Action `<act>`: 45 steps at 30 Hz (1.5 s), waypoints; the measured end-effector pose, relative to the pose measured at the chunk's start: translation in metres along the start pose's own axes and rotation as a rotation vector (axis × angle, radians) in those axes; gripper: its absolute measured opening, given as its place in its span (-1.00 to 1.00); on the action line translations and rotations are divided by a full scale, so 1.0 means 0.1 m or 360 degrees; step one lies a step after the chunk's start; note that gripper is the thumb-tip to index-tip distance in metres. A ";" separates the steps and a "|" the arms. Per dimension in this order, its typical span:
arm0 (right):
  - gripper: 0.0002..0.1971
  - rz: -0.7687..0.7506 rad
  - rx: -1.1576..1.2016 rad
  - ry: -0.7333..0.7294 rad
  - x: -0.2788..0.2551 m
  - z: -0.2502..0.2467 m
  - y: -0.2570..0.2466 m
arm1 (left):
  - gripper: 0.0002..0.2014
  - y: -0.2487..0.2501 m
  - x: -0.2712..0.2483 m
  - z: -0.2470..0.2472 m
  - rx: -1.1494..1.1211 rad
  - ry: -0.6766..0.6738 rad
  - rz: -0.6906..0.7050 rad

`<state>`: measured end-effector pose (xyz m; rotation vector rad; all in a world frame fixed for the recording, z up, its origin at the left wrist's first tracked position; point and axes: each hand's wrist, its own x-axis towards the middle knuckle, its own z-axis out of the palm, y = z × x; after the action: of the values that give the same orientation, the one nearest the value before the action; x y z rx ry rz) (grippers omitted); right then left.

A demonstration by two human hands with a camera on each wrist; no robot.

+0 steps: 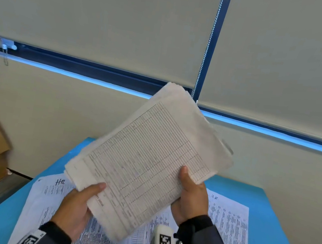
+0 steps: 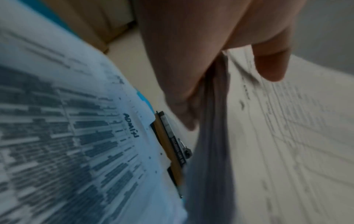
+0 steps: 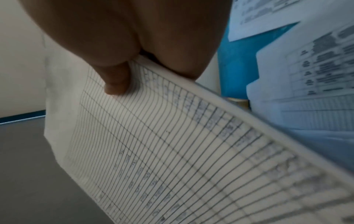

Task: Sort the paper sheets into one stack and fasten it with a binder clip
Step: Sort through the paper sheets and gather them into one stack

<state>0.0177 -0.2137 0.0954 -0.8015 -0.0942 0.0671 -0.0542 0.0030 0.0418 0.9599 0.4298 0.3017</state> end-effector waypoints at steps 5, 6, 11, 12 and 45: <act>-0.62 0.0208 -0.0102 -0.0124 -0.04 -0.26 0.02 | -0.61 0.33 0.03 -0.12 -0.0047 -0.0187 0.0144; -0.62 0.0231 -0.0132 -0.0126 -0.03 -0.36 -0.03 | -0.61 0.42 0.03 -0.16 0.0034 -0.0155 0.0212; -0.47 0.0275 -0.0587 -0.0129 0.10 -0.75 -0.21 | -0.69 0.63 0.07 -0.40 0.0401 -0.0006 0.0437; -0.50 0.0261 -0.0729 -0.0150 0.12 -0.75 -0.22 | -0.71 0.63 0.06 -0.41 0.0469 0.0012 0.0467; -0.73 -0.0204 -0.1296 0.0125 0.08 -0.74 0.15 | -0.43 0.19 0.15 -0.53 0.0943 0.0336 0.0428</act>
<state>0.0332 -0.2550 0.0342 -1.6071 -0.0985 -0.1348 -0.0677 0.0580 0.0276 1.5795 0.6005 0.5391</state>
